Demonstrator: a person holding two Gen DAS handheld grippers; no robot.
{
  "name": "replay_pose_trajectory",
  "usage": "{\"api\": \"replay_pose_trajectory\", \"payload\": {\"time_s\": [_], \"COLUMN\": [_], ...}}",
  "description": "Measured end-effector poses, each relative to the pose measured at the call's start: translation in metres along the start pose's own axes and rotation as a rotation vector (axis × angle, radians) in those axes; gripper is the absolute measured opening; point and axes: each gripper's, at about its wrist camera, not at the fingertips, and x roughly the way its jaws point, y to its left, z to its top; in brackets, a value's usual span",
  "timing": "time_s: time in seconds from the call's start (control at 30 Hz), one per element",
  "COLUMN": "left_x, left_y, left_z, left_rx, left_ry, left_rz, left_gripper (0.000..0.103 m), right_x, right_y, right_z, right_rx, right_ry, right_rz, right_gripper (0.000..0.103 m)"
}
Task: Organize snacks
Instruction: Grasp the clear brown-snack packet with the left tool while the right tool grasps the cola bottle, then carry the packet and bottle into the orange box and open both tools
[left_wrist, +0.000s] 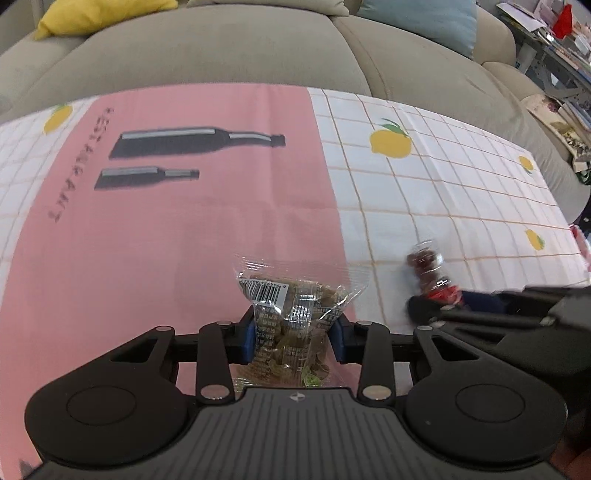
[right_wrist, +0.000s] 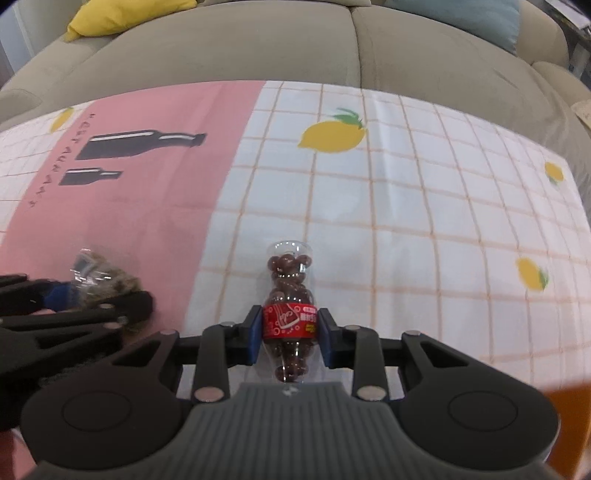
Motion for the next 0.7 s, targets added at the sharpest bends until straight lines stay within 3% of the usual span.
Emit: {"api": "replay_pose_trajectory", "payload": {"time_s": [0.2, 0.53, 0.7], "left_x": [-0.031, -0.105, -0.144], "left_y": [-0.001, -0.01, -0.028], "left_z": [-0.015, -0.04, -0.053], "left_rx": [-0.051, -0.1, -0.071], "left_ry": [-0.02, -0.074, -0.107], "left_rz": [-0.02, -0.053, -0.09], "left_gripper": [0.041, 0.041, 0.041], "right_x": [-0.021, -0.112, -0.159], "right_y": [0.007, 0.003, -0.011], "right_z": [-0.029, -0.075, -0.098], "right_rx": [0.085, 0.167, 0.251], "right_ry": [0.006, -0.138, -0.198], "right_rz": [0.042, 0.083, 0.119], "right_gripper": [0.029, 0.029, 0.029]}}
